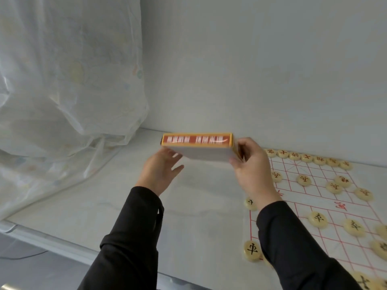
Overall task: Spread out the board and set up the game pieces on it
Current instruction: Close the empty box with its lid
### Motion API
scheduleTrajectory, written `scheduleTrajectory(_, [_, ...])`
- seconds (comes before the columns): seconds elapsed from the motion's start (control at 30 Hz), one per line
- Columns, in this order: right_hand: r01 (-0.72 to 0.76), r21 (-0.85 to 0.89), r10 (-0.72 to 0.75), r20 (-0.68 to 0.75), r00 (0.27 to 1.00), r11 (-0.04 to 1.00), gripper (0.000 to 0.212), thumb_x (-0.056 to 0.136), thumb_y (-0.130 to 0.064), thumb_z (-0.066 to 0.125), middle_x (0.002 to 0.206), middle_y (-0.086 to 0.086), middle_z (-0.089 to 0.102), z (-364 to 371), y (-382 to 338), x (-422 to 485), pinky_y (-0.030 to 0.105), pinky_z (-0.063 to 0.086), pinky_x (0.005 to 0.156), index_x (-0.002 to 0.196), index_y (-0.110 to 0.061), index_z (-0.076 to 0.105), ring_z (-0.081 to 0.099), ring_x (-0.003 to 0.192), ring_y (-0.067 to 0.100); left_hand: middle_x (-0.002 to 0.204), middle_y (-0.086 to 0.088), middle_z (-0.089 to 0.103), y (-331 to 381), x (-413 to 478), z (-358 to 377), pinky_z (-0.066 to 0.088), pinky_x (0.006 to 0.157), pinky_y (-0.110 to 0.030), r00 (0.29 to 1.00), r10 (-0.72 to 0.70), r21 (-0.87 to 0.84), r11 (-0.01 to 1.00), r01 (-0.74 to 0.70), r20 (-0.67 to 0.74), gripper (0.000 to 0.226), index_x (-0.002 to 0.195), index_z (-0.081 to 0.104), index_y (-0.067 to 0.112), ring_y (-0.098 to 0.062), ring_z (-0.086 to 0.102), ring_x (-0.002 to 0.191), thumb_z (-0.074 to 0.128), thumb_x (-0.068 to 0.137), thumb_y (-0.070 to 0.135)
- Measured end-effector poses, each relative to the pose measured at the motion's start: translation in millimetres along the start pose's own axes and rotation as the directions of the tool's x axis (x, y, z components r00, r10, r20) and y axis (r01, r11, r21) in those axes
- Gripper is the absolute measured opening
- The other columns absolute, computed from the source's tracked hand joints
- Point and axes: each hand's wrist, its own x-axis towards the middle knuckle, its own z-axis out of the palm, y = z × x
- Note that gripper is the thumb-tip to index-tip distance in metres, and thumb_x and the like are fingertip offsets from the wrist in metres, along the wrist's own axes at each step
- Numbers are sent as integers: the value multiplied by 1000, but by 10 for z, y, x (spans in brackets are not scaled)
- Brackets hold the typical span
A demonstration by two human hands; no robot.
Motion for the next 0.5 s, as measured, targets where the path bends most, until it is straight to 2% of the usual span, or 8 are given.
scheduleTrajectory(0.07, [88,-135,-83,43,996,987,29,82,10,60,110,0,64,53,82,-58,2,41,85,98,-14,62,57,104,9,118,-5,60,43,0,-119,37,101,-38,985,3,-170,985,-33,-174,48,119,56,13,-20,52,114,23,89,-4])
scheduleTrajectory(0.13, [167,-316,-92,239,967,934,46,81,15,55,129,6,58,100,180,-99,11,32,102,116,-13,64,50,124,18,125,-6,58,74,-23,-238,37,103,-37,937,14,-209,973,-93,-350,46,125,53,10,-20,51,119,23,92,3])
scheduleTrajectory(0.2, [197,-439,23,447,894,877,60,83,15,48,143,3,45,131,237,-117,24,25,111,131,-20,56,37,135,21,125,-6,58,121,-52,-238,35,103,-37,914,35,-84,994,-75,-405,41,126,53,11,-20,50,121,27,95,12])
scheduleTrajectory(0.27, [195,-533,137,521,843,824,62,86,11,45,148,2,37,138,237,-122,30,25,114,136,-25,50,32,137,22,127,-6,56,145,-41,-150,36,102,-38,927,65,236,972,26,-369,36,127,53,10,-21,48,122,33,98,17])
scheduleTrajectory(0.3, [204,-565,152,519,841,800,60,87,8,45,147,1,38,137,219,-120,32,27,113,136,-26,49,33,135,22,130,-6,54,135,-23,-101,37,101,-38,933,88,428,900,76,-350,35,128,52,10,-22,48,122,37,98,18])
scheduleTrajectory(0.37, [208,-619,119,444,888,757,48,91,-2,46,135,1,50,135,177,-125,33,39,102,133,-24,53,42,124,21,133,-7,51,67,2,-54,39,97,-34,946,136,740,659,135,-293,37,132,50,13,-24,47,122,42,95,15])
scheduleTrajectory(0.43, [115,-645,146,337,930,756,36,94,-17,50,120,2,60,145,144,-146,32,48,88,130,-21,56,53,109,20,133,-8,51,-28,-12,-46,40,91,-29,969,129,905,401,142,-209,42,135,46,15,-24,49,119,44,92,14])
scheduleTrajectory(0.5, [30,-637,249,344,905,771,36,92,-33,55,113,2,64,195,119,-178,31,50,82,125,-19,58,60,100,20,119,-6,56,-100,-42,-28,41,83,-26,984,101,974,189,126,-147,34,125,50,18,-22,54,105,45,92,16])
